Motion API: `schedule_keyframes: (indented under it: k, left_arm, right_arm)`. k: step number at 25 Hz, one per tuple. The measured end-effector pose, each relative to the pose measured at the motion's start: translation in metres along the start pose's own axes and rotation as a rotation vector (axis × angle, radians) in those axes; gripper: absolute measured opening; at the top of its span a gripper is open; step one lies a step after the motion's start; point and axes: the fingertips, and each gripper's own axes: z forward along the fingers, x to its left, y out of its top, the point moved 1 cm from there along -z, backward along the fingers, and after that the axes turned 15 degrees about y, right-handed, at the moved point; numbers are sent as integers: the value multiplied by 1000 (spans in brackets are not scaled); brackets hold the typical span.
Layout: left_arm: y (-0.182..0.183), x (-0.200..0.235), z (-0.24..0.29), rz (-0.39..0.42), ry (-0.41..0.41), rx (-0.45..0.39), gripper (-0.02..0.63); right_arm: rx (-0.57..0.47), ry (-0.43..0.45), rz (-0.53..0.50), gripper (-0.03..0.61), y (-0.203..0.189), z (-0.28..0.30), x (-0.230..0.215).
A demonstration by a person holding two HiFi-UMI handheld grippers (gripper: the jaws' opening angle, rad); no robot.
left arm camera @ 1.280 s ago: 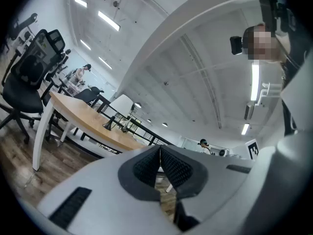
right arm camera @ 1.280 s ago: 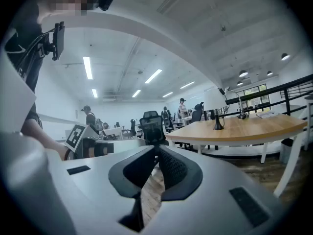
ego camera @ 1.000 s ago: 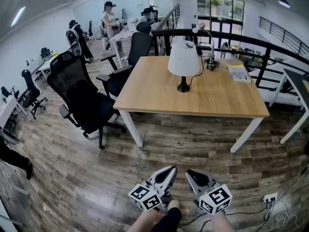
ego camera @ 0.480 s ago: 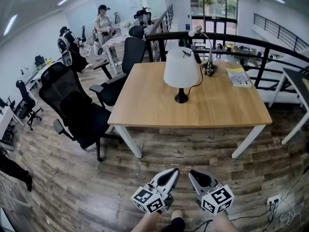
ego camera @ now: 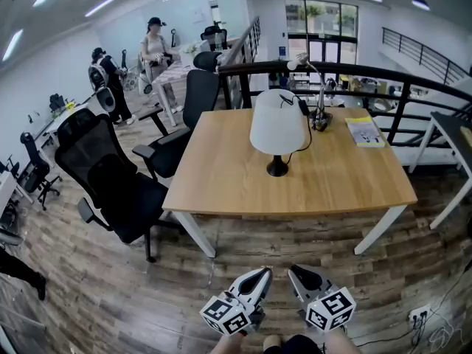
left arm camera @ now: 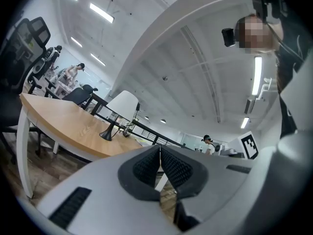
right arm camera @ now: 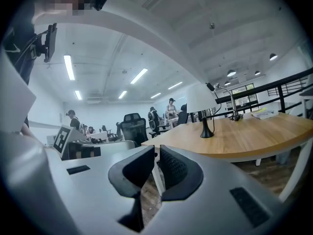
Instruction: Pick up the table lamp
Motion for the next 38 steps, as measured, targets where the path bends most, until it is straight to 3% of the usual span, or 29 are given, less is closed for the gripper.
schedule_keyframes:
  k: [11, 22, 29, 38]
  left_arm:
    - [16, 23, 49, -18, 12, -18, 11]
    - [44, 62, 147, -24, 39, -32, 11]
    - [47, 76, 194, -26, 50, -12, 11]
    - [48, 89, 240, -51, 67, -6, 12]
  right_arm:
    - [-5, 19, 20, 51, 10, 32, -54]
    - [-8, 61, 13, 51, 39, 83, -148]
    - [50, 133, -10, 52, 44, 112, -182]
    - [59, 145, 19, 52, 44, 127, -227]
